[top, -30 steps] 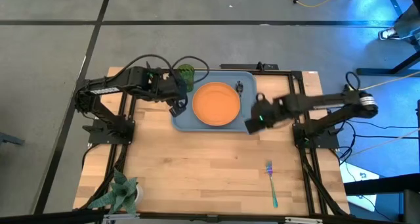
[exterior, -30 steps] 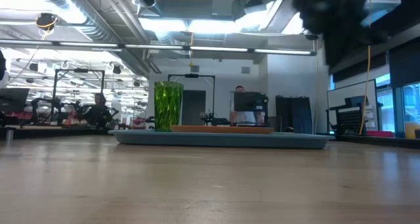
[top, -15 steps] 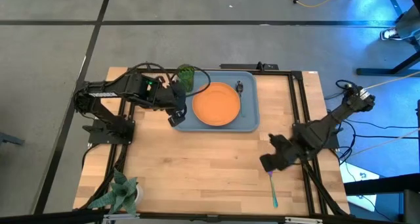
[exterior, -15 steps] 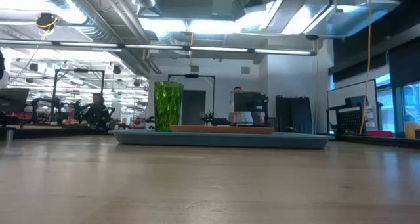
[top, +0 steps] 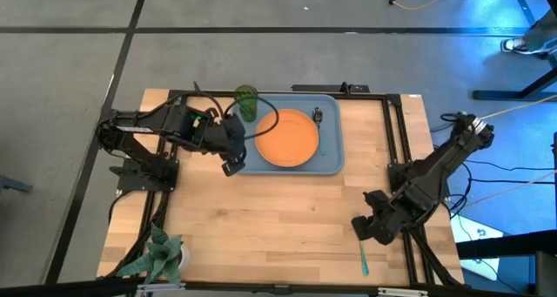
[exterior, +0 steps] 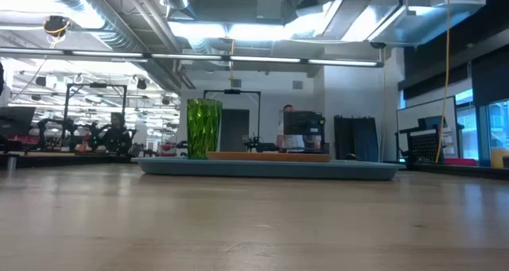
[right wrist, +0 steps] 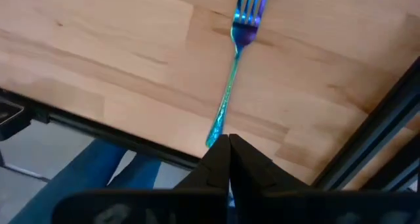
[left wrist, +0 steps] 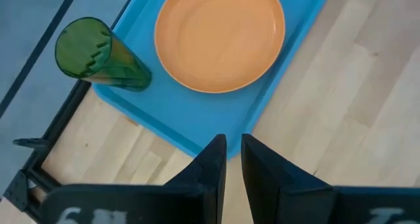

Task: Pick and place plate/cup/fork/spoon on tray
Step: Put the blue fork on the blue tray

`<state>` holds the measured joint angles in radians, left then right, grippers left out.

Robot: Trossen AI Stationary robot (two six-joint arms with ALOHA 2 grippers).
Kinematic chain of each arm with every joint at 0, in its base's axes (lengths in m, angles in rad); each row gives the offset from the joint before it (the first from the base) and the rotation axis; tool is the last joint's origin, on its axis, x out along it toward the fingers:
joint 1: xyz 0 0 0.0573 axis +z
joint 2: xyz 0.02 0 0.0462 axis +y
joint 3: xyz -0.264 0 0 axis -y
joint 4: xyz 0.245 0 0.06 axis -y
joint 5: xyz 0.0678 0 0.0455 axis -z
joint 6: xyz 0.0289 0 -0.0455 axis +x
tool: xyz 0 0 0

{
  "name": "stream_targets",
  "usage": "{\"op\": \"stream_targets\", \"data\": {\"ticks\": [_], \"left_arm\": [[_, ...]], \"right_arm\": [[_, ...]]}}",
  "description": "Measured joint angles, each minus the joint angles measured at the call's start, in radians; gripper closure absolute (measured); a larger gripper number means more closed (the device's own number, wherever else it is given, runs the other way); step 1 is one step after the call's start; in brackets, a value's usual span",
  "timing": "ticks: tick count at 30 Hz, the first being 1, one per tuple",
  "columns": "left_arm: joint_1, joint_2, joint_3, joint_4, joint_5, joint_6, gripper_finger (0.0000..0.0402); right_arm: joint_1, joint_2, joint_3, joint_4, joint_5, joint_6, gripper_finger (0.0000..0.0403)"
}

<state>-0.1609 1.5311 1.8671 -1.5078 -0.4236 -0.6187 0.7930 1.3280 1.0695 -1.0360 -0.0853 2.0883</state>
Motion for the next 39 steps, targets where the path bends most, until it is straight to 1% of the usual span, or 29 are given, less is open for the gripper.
{"op": "stream_targets", "data": {"ticks": [5, 9, 11, 20, 23, 28, 39], "left_arm": [[-0.021, 0.000, 0.000, -0.001, -0.001, 0.025, 0.0360], [-0.036, 0.000, 0.000, -0.001, -0.003, 0.052, 0.0360], [-0.037, 0.000, 0.000, -0.001, -0.004, 0.053, 0.0360], [-0.037, 0.000, 0.000, -0.001, -0.005, 0.054, 0.0360], [-0.037, 0.000, 0.000, -0.001, -0.005, 0.054, 0.0360], [-0.037, 0.000, 0.000, -0.001, -0.005, 0.053, 0.0360], [-0.036, 0.000, 0.000, 0.002, -0.005, 0.052, 0.0360]], "right_arm": [[0.003, 0.057, 0.000, -0.001, -0.038, 0.003, 0.0382], [0.003, 0.104, 0.000, 0.000, -0.159, 0.035, 0.0371], [0.003, 0.125, 0.000, 0.014, -0.183, 0.059, 0.0364], [-0.018, 0.193, -0.001, 0.105, -0.116, 0.063, 0.0351], [-0.021, 0.227, -0.001, 0.101, -0.096, 0.076, 0.0351], [-0.025, 0.286, -0.001, 0.101, -0.096, 0.076, 0.0351], [-0.072, 0.396, -0.001, 0.095, -0.066, 0.052, 0.0351]]}}
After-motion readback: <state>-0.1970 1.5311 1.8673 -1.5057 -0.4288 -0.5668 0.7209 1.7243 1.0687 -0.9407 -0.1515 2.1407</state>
